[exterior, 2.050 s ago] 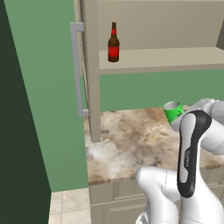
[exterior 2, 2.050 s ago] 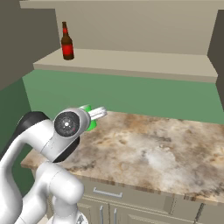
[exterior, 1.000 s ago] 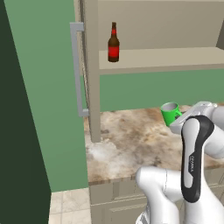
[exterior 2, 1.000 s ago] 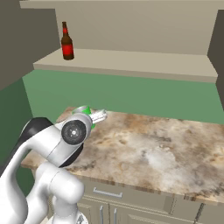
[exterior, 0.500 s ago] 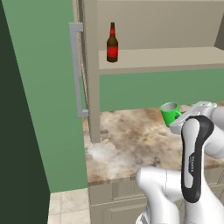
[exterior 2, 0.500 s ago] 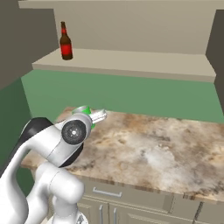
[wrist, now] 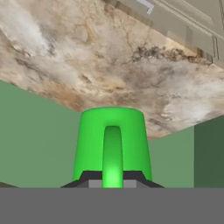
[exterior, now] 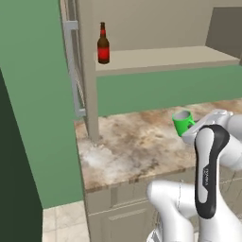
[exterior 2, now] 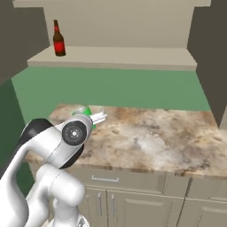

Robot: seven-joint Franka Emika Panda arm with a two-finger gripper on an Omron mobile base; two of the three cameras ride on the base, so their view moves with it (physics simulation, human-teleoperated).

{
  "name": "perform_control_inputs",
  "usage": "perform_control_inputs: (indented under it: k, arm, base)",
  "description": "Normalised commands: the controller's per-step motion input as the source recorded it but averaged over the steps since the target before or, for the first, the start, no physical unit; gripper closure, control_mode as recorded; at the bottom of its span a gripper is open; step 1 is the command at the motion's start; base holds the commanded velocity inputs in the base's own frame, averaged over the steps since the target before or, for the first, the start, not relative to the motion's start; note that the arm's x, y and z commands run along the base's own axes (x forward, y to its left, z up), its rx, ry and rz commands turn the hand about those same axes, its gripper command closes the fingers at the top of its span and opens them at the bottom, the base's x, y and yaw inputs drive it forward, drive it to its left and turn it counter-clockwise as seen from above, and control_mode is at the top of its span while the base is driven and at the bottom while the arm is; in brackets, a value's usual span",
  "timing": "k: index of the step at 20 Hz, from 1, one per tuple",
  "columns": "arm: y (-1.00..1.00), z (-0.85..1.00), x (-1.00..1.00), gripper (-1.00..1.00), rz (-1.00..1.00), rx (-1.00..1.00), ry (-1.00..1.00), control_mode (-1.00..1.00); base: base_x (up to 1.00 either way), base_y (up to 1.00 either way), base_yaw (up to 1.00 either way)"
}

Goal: Open the cabinet directly in front. Then move the beer and the mug to the dining counter with the jar on it.

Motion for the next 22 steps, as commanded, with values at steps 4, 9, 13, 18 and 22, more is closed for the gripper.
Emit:
perform_control_inputs:
  k: [4,9,13,18,22]
  arm:
    - [0.00,0.00,0.00,1.00,0.00,0.00,0.00,1.00]
    - [0.00,0.00,0.00,1.00,0.00,0.00,0.00,1.00]
    - [0.00,0.00,0.00,1.00,0.00,0.00,0.00,1.00]
    - [0.00,0.00,0.00,1.00,0.00,0.00,0.00,1.00]
    - [0.00,0.00,0.00,1.00,0.00,0.00,0.00,1.00]
  base:
    - [-0.32,-0.11,-0.33]
    - [-0.22,-0.02,-0.44]
    - [-0.20,0.00,-0.50]
    - [-0.20,0.00,-0.52]
    - [-0.18,0.00,-0.53]
